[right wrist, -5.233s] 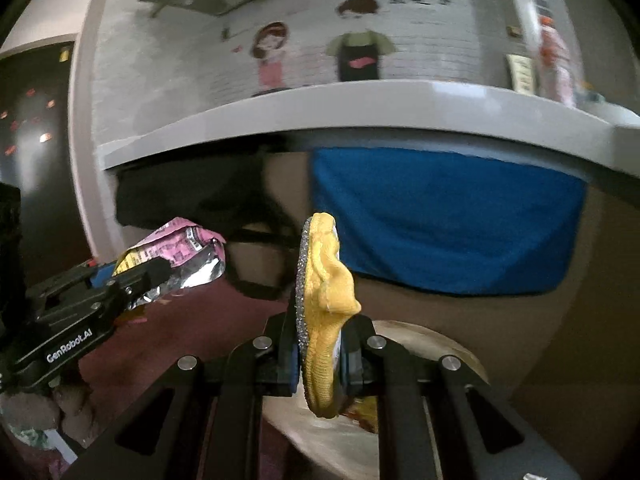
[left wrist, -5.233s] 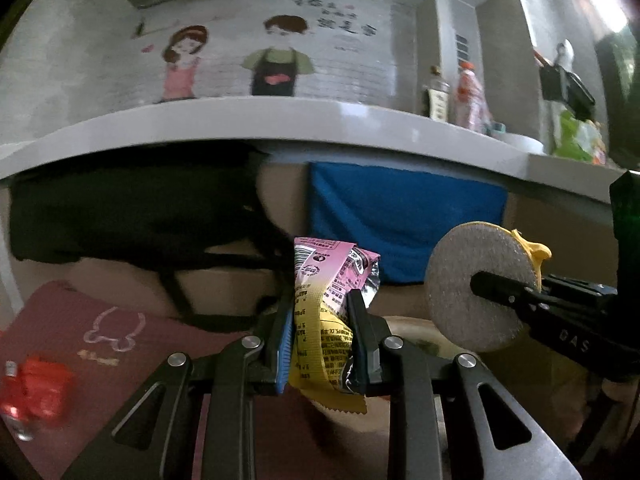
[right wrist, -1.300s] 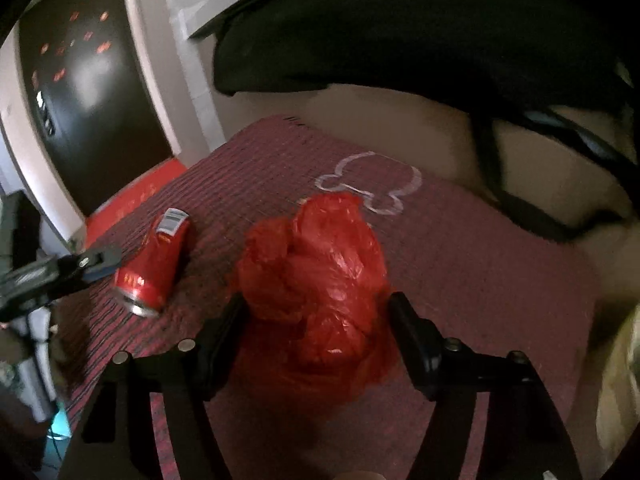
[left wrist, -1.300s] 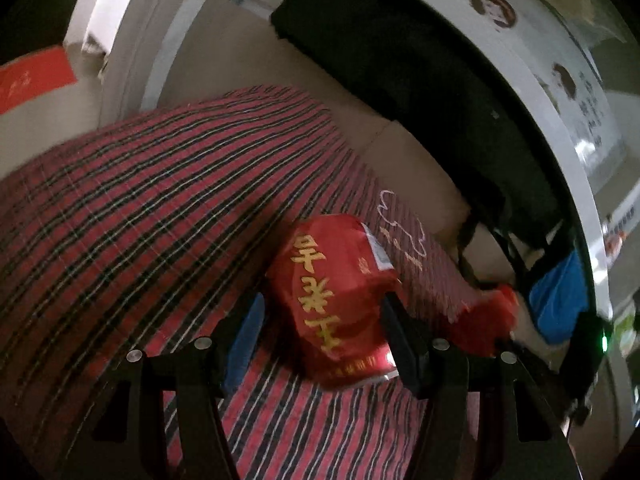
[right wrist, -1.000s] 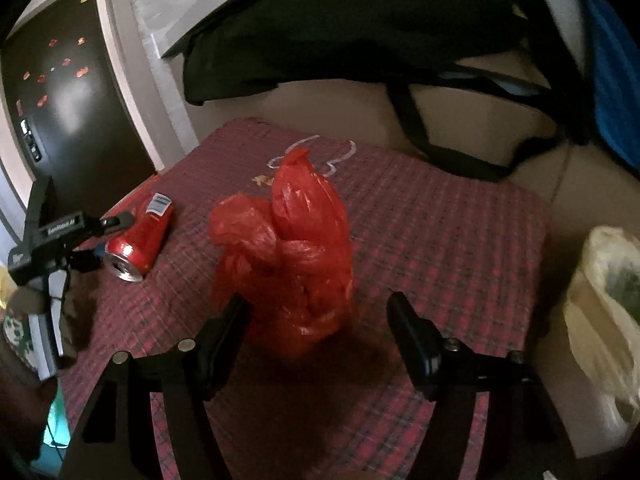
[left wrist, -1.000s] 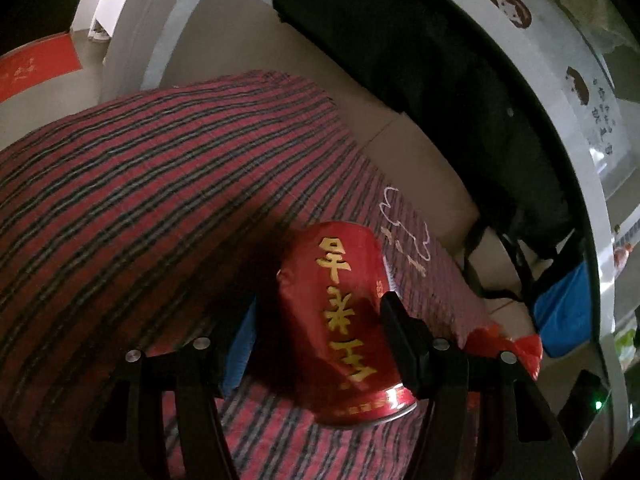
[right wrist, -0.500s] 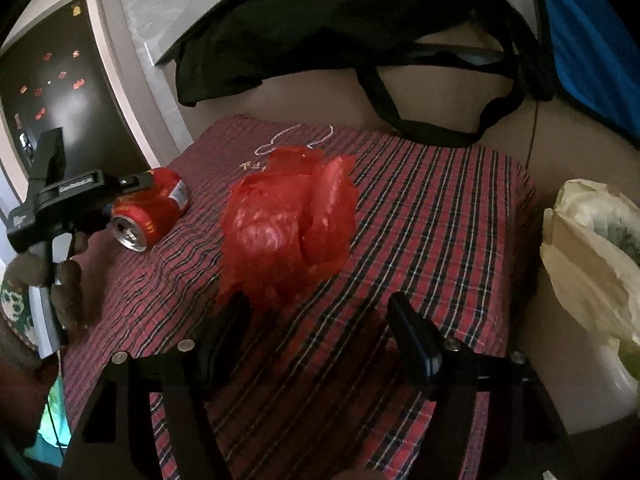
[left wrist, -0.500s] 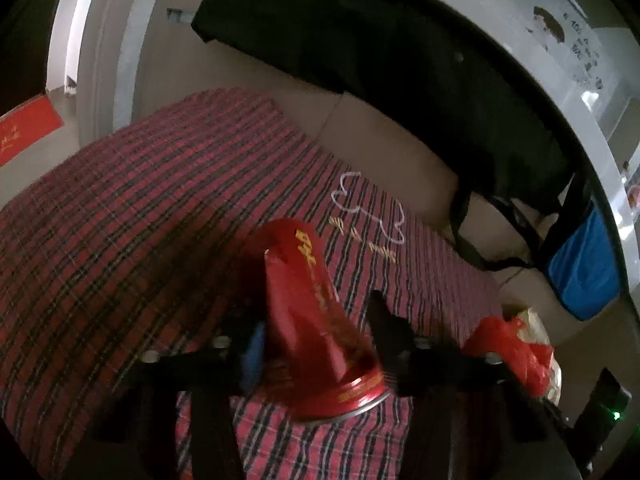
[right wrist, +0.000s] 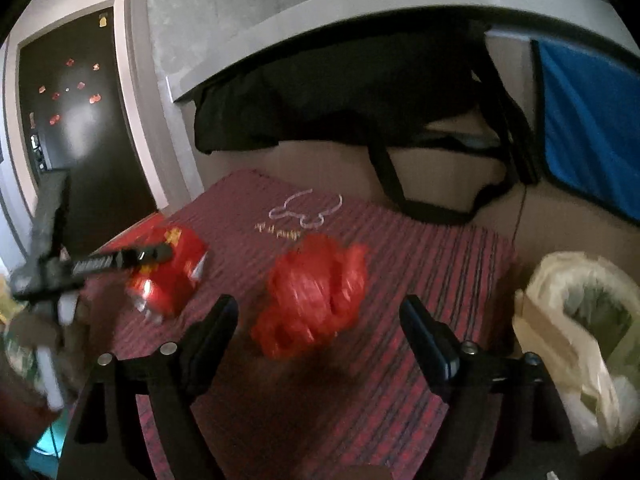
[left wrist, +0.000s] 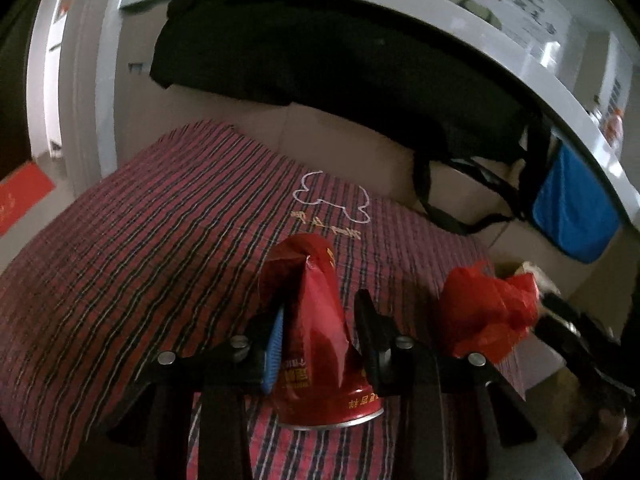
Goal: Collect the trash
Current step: 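Carry the red can and red bag with both tools over the wastebasket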
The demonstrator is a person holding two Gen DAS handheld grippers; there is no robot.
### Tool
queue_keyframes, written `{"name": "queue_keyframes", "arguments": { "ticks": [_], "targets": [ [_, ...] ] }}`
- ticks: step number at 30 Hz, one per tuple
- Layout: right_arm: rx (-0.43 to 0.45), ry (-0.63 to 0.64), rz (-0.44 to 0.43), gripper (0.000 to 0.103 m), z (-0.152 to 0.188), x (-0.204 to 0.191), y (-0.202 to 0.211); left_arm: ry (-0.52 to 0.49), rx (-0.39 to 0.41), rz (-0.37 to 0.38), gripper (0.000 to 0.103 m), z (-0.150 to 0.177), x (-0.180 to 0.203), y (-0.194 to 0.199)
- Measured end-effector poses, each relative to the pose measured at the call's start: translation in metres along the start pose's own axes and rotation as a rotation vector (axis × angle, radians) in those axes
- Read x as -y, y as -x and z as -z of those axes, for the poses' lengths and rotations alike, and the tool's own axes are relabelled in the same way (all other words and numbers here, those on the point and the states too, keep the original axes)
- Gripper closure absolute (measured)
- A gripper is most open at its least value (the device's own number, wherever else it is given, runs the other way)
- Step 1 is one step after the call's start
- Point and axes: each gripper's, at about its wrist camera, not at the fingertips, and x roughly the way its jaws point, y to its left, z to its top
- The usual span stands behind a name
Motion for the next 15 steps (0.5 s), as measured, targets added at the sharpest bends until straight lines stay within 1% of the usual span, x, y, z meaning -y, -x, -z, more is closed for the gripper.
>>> {"name": "queue_keyframes", "arguments": {
  "ticks": [2,4,8,10,11,12,13,14,15],
  "targets": [
    [-0.016,0.031,0.040,0.022,-0.009,-0.007,-0.018,-0.013,0.006,0.001,0.069,0.003,0.003,0.005],
    [-0.051,0.055,0.048,0.022,-0.015,-0.011,-0.040,-0.023,0.007,0.004,0.069,0.006,0.003,0.009],
    [-0.177,0.080,0.051,0.022,-0.013,-0.011,-0.090,-0.038,0.003,-0.008,0.069,0.012,0.004,0.009],
    [-0.245,0.087,0.067,0.023,-0.007,-0.011,-0.106,-0.029,-0.005,-0.008,0.069,0.013,0.002,0.007],
    [-0.264,0.079,0.065,0.024,-0.003,-0.009,-0.110,-0.027,-0.008,-0.008,0.069,0.014,0.001,0.006],
    [-0.275,0.066,0.050,0.033,-0.001,-0.007,-0.111,-0.024,-0.013,-0.008,0.069,0.015,0.000,0.005],
    [-0.247,0.056,0.033,0.037,-0.002,-0.006,-0.105,-0.025,-0.017,-0.009,0.069,0.016,0.000,0.004],
    [-0.209,0.049,0.016,0.037,-0.004,-0.005,-0.097,-0.026,-0.023,-0.008,0.069,0.016,0.001,0.002],
    [-0.197,0.050,0.010,0.039,-0.005,-0.005,-0.092,-0.026,-0.025,-0.008,0.069,0.016,0.001,0.002]
  ]
}}
